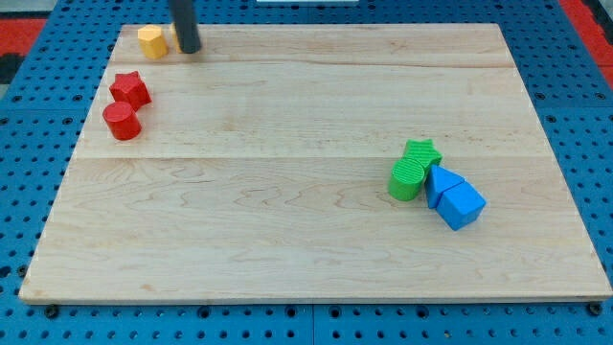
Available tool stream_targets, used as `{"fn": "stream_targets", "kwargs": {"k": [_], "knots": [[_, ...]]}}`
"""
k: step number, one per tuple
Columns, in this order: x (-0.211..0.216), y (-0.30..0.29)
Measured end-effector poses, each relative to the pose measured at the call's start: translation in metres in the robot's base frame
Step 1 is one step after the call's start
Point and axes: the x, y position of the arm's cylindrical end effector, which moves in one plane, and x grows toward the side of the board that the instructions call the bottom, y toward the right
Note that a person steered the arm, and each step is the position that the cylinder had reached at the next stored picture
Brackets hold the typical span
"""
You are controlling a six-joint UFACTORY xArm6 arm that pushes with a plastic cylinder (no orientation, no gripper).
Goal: Separate the red blocks
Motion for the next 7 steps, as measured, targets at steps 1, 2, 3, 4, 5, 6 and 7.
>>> {"fn": "stream_targets", "kwargs": {"k": [1, 2, 3, 4, 5, 6, 7], "knots": [[0.003, -0.058], [0.021, -0.072], [0.038, -0.071], [0.066, -0.07], [0.1, -0.07], [0.126, -0.07], [0.141, -0.057]]}}
